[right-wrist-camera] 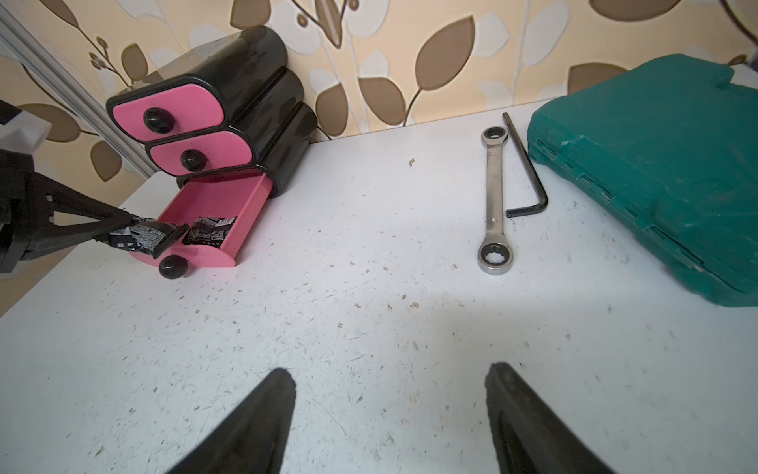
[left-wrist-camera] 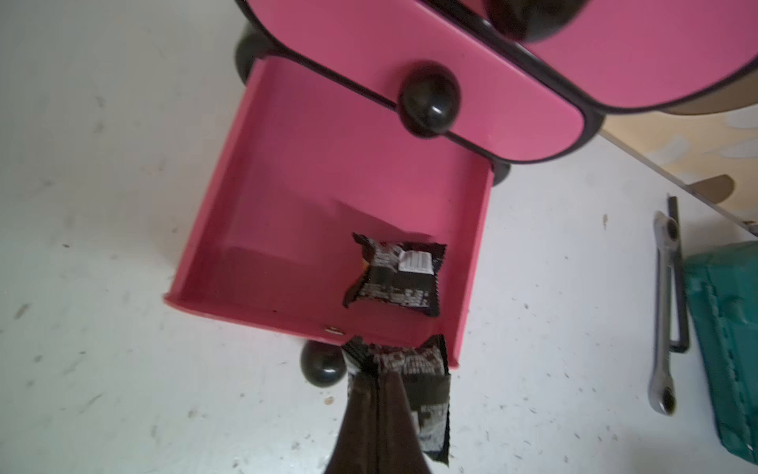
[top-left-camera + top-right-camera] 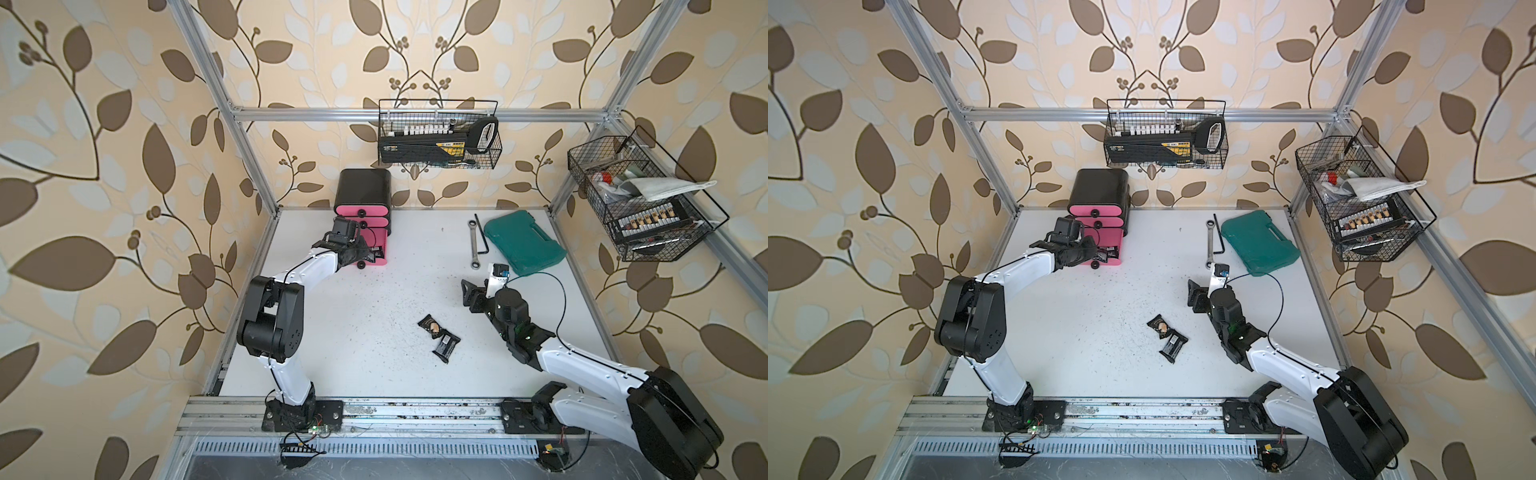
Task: Place the cookies into the drawer by color
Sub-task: Pick up the cookie at the center of the board, then place the cookie in the drawer.
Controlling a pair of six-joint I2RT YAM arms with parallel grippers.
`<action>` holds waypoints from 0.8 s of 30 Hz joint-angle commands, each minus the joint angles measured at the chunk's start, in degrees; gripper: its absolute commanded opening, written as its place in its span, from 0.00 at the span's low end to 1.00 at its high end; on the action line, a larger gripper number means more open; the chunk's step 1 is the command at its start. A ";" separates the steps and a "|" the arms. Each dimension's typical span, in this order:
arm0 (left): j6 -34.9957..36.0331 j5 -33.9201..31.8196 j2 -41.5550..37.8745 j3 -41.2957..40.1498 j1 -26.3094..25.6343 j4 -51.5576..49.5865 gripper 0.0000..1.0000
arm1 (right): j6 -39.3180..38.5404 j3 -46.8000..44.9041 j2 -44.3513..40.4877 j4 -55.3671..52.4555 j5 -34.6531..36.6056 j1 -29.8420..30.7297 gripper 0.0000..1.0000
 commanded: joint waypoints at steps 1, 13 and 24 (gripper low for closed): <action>6.07 -6.59 0.00 1.87 0.53 -0.82 0.00 | 0.66 0.90 0.77 0.25 -0.24 -0.13 0.76; 11.52 0.22 5.50 5.05 5.91 4.99 0.00 | 0.80 1.26 2.01 0.26 -0.74 -0.16 0.76; 10.78 8.82 9.61 5.21 8.80 8.53 0.00 | 0.84 1.53 2.81 0.25 -0.89 -0.17 0.76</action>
